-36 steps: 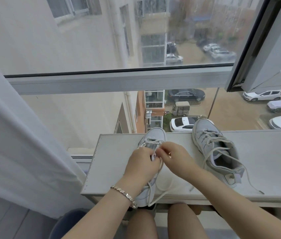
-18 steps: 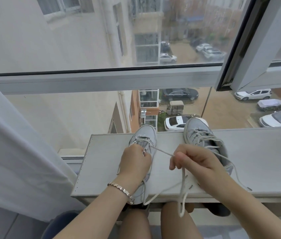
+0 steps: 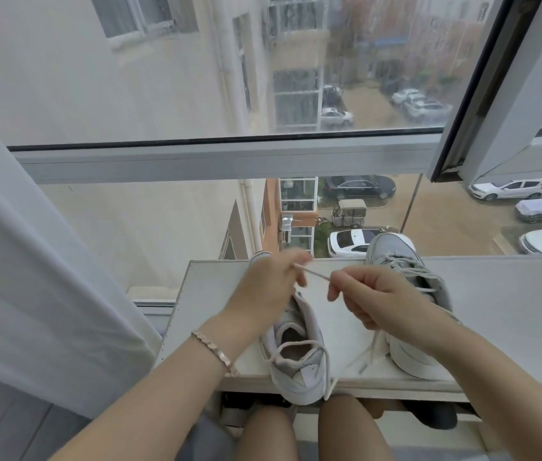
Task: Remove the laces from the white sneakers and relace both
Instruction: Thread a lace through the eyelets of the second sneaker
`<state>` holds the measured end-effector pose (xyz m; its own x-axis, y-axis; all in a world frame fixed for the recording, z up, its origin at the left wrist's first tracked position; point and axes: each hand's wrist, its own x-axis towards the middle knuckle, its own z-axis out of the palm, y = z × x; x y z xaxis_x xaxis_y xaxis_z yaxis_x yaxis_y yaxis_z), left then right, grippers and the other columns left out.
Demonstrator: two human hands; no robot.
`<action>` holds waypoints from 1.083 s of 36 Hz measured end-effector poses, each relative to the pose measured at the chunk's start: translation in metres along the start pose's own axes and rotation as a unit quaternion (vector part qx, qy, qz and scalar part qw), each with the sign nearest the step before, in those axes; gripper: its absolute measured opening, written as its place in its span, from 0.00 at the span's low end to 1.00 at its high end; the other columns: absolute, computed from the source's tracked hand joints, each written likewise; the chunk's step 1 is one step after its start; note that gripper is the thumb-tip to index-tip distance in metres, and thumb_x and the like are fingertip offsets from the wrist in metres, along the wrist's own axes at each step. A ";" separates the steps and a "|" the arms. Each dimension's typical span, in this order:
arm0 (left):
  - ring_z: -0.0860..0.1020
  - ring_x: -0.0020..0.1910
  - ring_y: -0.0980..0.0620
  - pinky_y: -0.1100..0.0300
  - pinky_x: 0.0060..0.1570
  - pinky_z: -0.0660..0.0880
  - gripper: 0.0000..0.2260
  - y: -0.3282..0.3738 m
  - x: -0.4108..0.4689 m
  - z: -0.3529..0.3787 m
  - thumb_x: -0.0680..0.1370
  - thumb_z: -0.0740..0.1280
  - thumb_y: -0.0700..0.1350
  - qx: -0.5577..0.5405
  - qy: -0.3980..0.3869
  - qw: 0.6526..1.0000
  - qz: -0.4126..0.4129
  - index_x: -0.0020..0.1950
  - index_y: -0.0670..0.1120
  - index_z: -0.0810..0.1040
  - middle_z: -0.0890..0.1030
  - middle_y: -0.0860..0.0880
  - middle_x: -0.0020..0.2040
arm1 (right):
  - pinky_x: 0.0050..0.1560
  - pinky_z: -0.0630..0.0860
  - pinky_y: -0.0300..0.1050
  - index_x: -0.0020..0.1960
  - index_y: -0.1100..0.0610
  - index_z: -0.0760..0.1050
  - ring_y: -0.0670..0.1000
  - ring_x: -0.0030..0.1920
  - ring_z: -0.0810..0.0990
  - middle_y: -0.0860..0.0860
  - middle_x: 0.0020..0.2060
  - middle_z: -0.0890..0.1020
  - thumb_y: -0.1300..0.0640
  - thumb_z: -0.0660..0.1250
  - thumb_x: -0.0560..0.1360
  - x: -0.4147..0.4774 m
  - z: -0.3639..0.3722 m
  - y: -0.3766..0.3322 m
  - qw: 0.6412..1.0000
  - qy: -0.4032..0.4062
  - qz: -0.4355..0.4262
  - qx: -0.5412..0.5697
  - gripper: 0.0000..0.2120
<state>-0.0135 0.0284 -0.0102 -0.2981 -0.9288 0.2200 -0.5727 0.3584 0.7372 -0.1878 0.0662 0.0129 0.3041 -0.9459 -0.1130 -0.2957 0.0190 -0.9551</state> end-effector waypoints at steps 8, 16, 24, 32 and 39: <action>0.74 0.25 0.56 0.62 0.30 0.75 0.11 -0.040 0.033 -0.020 0.81 0.55 0.37 -0.226 0.151 0.930 -0.246 0.48 0.36 0.76 0.77 0.44 0.33 | 0.22 0.57 0.31 0.29 0.53 0.73 0.43 0.22 0.56 0.44 0.22 0.60 0.45 0.59 0.69 -0.007 -0.025 0.003 0.994 -0.027 0.024 0.103 0.15; 0.63 0.67 0.44 0.53 0.62 0.65 0.37 -0.020 -0.008 0.014 0.70 0.67 0.55 0.166 -0.049 0.961 -0.218 0.74 0.46 0.53 0.60 0.46 0.70 | 0.20 0.48 0.32 0.29 0.52 0.55 0.43 0.19 0.52 0.45 0.20 0.55 0.48 0.58 0.77 0.002 -0.024 0.005 0.935 0.138 0.095 0.313 0.21; 0.63 0.66 0.44 0.55 0.60 0.65 0.26 -0.013 -0.024 0.030 0.74 0.65 0.48 0.407 -0.094 0.889 -0.187 0.69 0.43 0.60 0.61 0.44 0.69 | 0.17 0.56 0.32 0.43 0.61 0.70 0.43 0.22 0.59 0.47 0.25 0.62 0.67 0.53 0.74 0.011 -0.009 0.007 0.873 0.154 0.097 0.452 0.08; 0.73 0.19 0.52 0.66 0.17 0.63 0.16 -0.007 -0.033 0.025 0.49 0.81 0.40 0.442 0.051 0.896 -0.013 0.28 0.46 0.77 0.74 0.50 0.23 | 0.37 0.77 0.42 0.45 0.62 0.79 0.50 0.38 0.82 0.54 0.38 0.85 0.51 0.53 0.81 0.008 -0.010 0.014 0.917 0.176 0.109 0.341 0.21; 0.71 0.20 0.51 0.64 0.20 0.64 0.11 -0.016 -0.057 0.024 0.69 0.60 0.37 0.449 0.103 0.882 0.103 0.40 0.45 0.81 0.77 0.49 0.29 | 0.48 0.69 0.48 0.45 0.54 0.78 0.49 0.48 0.81 0.47 0.42 0.85 0.44 0.44 0.81 0.013 -0.006 0.022 0.968 0.153 0.134 0.149 0.26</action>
<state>-0.0057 0.0774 -0.0500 -0.3740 -0.8003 0.4687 -0.9240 0.3650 -0.1140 -0.1956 0.0527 -0.0085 -0.0436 -0.9445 -0.3256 -0.0382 0.3272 -0.9442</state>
